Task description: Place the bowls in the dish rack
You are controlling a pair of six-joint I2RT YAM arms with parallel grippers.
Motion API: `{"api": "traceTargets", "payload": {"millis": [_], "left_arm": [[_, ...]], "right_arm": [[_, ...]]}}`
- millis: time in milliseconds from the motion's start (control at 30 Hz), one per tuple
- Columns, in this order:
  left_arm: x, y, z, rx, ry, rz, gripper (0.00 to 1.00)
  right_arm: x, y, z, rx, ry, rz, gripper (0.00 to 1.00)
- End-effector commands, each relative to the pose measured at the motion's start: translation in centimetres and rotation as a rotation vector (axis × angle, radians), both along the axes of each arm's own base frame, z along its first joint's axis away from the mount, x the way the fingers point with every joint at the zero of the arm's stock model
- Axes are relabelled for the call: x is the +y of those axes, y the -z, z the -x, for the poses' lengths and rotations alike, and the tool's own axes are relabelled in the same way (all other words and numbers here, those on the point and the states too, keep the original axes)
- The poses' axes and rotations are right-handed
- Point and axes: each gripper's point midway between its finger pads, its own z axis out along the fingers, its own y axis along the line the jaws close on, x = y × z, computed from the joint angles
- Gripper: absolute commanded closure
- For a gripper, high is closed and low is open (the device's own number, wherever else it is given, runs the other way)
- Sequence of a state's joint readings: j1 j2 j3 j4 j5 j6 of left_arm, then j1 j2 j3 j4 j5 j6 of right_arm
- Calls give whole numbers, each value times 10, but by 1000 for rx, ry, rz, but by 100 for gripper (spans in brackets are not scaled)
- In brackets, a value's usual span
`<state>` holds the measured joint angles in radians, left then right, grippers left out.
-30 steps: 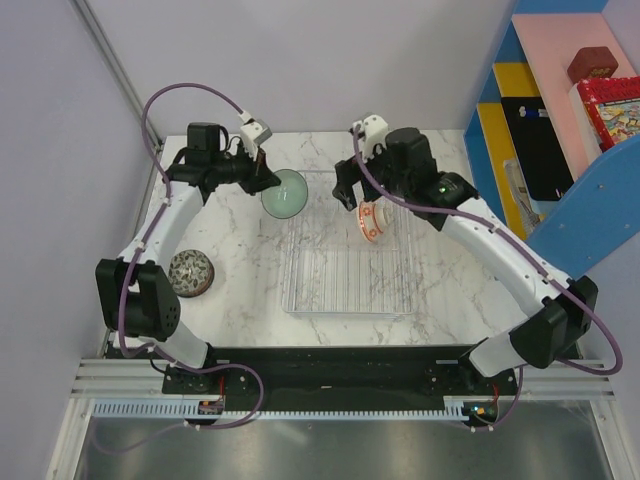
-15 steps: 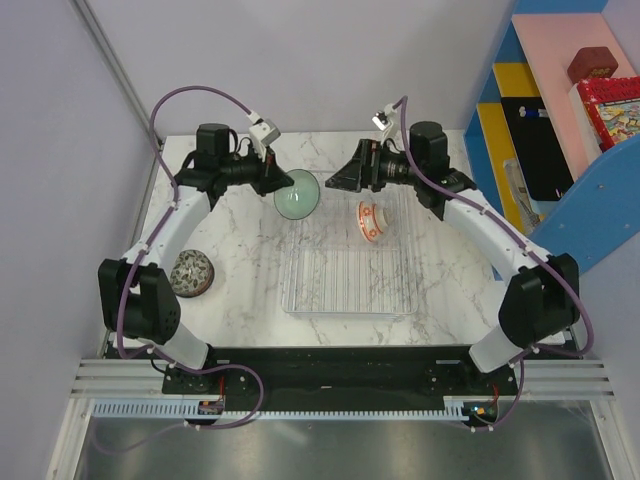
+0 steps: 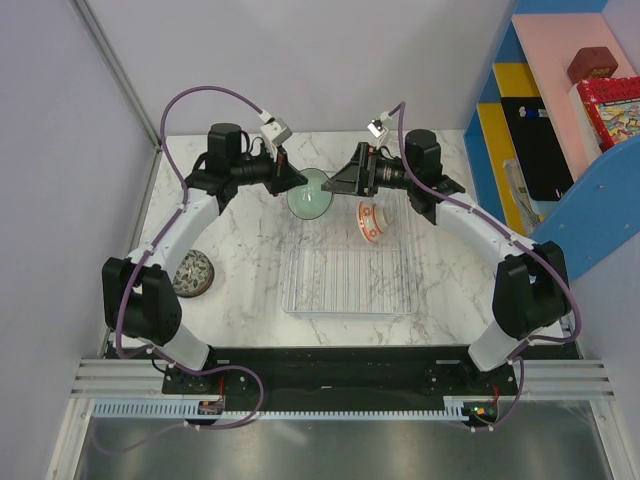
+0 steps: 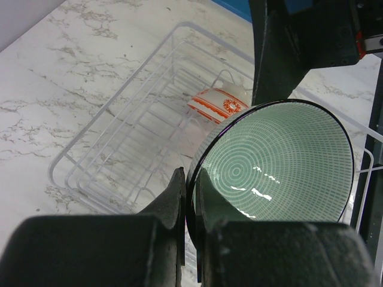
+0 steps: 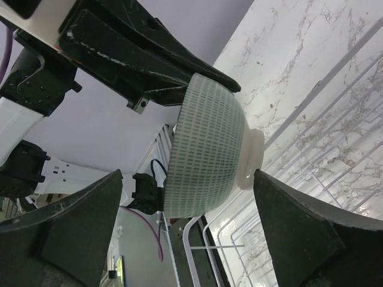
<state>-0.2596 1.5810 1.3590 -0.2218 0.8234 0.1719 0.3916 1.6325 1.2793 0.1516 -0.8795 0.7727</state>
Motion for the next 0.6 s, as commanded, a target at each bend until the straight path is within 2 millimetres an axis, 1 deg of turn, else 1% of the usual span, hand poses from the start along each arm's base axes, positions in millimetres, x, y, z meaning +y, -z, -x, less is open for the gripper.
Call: {"api": "traceTargets", "payload": {"millis": [0,167,267,400,567], "left_arm": [[-11,-50,12,-100,54,89,98],[-11,-55,15,-115,59,93,98],[-12,-57,15,-116,60,96,98],[-14,-57,16,-108,69,103,98],[-18,-59,15,-107,72,108,98]], "right_arm": [[4,10,-4,0,-17,-12,2],[4,17,-6,5,-9,-1,2],[4,17,-6,8,-13,-5,3],[6,14,-3,22,-27,-28,3],[10,5,0,29,-66,-80,4]]}}
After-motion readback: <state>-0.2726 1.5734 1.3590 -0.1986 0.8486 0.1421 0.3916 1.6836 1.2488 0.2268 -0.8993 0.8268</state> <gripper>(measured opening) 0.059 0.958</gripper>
